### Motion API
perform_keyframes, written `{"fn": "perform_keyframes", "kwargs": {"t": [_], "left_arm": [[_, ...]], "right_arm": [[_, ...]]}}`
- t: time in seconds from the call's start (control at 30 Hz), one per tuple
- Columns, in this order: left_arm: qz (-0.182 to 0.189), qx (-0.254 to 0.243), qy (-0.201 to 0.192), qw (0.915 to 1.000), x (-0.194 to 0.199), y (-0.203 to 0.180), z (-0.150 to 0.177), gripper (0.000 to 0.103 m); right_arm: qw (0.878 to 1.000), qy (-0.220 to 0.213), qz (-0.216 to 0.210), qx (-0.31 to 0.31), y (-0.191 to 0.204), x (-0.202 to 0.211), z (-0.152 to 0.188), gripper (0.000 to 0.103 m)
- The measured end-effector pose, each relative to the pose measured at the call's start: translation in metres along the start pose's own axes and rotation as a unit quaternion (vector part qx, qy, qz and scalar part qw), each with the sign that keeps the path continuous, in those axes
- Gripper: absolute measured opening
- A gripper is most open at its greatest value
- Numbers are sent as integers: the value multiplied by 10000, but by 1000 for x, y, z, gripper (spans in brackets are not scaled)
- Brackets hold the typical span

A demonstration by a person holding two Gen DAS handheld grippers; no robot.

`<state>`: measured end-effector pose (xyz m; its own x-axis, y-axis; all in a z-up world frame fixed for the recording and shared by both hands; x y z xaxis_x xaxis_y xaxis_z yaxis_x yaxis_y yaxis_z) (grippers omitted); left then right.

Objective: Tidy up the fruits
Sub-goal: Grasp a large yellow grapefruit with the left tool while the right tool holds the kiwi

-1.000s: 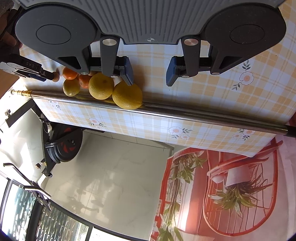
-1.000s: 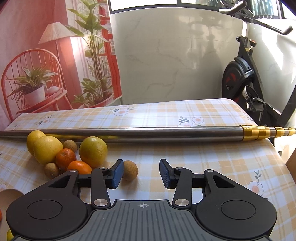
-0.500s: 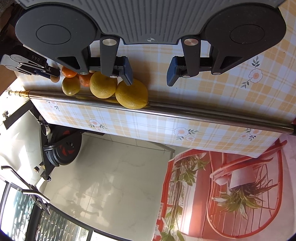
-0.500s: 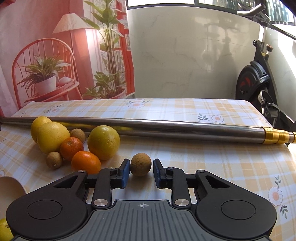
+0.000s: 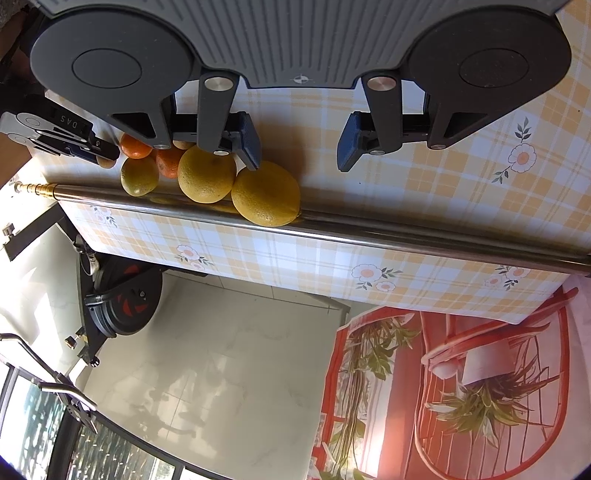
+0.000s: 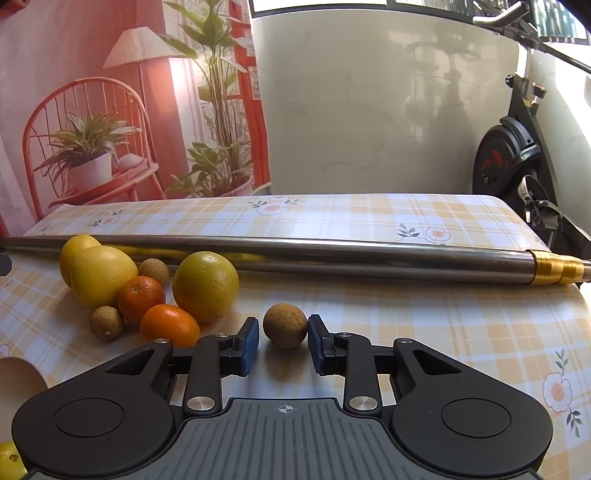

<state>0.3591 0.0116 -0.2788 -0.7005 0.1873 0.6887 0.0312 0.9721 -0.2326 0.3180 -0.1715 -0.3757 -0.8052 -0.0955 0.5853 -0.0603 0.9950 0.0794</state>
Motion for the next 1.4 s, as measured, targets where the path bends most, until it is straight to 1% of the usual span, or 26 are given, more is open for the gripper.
{"fn": "perform_keyframes", "kwargs": {"t": [0.13, 0.2, 0.27, 0.37, 0.43, 0.63, 0.7, 0.77, 0.83, 1.0, 1.13, 1.3, 1.4], "left_arm": [[25, 33, 28, 10000, -4, -1, 0, 49], [49, 42, 35, 10000, -5, -2, -1, 49], [71, 72, 64, 9999, -7, -3, -1, 49], [182, 369, 166, 9990, -12, -4, -3, 50], [253, 618, 167, 9976, -15, -5, -7, 50], [387, 1335, 267, 9899, -36, -12, -20, 50], [375, 1506, 321, 9874, -46, -14, -23, 52], [421, 1705, 401, 9836, -55, -15, -23, 59], [456, 1917, 439, 9794, -62, -13, -24, 59], [260, 2308, 442, 9716, -79, -2, -25, 62], [211, 2400, 445, 9695, -87, -1, -25, 62], [204, 2390, 625, 9688, -97, -3, -19, 62], [238, 2418, 644, 9679, -102, -4, -16, 62]], "right_arm": [[9999, -50, 86, -41, -1, -1, -1, 28], [10000, 0, 55, -37, 0, -3, 0, 28], [10000, 5, 41, -39, 0, -3, 0, 24], [10000, -28, 47, -75, -1, -1, 0, 24], [9999, -42, -10, -118, -2, 0, 1, 24], [9999, -96, -26, -136, -3, 3, 1, 24], [9998, -99, -23, -150, -3, 3, 1, 24], [9998, -107, -16, -160, -4, 4, 1, 24], [9998, -103, -18, -156, -4, 4, 1, 24], [9999, -82, -61, -130, -4, 3, 2, 24], [9999, -76, -65, -111, -2, 2, 1, 24], [9999, -75, -74, -110, -2, 2, 1, 24], [9999, -75, -77, -109, -2, 2, 1, 24]]}}
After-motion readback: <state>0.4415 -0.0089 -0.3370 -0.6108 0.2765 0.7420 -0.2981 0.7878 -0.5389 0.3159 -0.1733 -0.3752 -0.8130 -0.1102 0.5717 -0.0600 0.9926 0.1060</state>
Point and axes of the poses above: each gripper's, at about its wrist camera, not at the fingertips, and x roughly against the way its jaws point, y to its left, z to its underside, the point moved 9 cm from there along -x, roughly the way its jaws point, and after that the axes turned 4 degrees about x, right-handed, at the moved point
